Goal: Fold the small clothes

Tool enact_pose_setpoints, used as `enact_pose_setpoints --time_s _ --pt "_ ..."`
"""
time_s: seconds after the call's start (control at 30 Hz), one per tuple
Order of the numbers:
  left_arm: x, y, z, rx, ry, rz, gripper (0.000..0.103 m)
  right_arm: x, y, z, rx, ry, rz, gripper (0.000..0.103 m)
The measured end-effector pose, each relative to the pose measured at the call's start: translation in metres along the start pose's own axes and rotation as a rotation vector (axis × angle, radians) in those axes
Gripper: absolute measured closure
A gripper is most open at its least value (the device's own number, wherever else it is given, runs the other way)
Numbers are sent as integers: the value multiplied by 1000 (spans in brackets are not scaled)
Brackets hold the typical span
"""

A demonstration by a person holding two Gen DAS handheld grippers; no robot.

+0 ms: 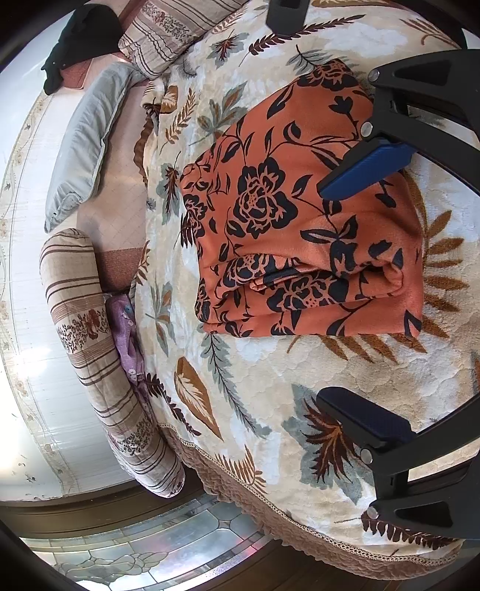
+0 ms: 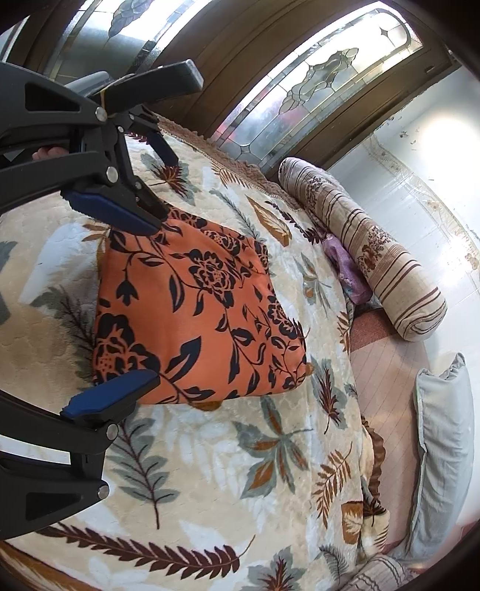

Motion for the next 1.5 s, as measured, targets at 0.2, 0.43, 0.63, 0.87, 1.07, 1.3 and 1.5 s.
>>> enact_pose_setpoints --time_s 0.2,0.43,0.63,0.87,1.07,1.3,1.5 --pt "-1 0 -1 0 2 2 2 -5 -1 -7 -4 0 -6 25" --pt "-3 -1 -4 10 2 8 1 -11 -2 -12 -4 4 -8 25" --pt "-4 -1 -5 12 0 11 2 -12 -2 -14 -6 4 -8 25" --pt "-5 -2 -8 23 0 20 1 -14 -5 -18 -4 3 -5 25" --pt "-7 -1 -9 28 2 20 1 -14 -7 -21 -7 3 -4 25" --pt "-8 2 -11 42 2 18 2 -14 -7 -22 -11 4 -4 25" --pt "-10 3 -13 46 6 18 2 -17 -12 -26 -19 6 -5 25"
Point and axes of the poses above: each gripper's, at about its wrist camera, not at the fingertips, and x roughly against the way its jaws point, y to its left, z to its underside, the point moved 9 cm from there along -x, roughly the way its jaws point, and after that the axes turned 10 degrees about -x, right-handed, at the moved point
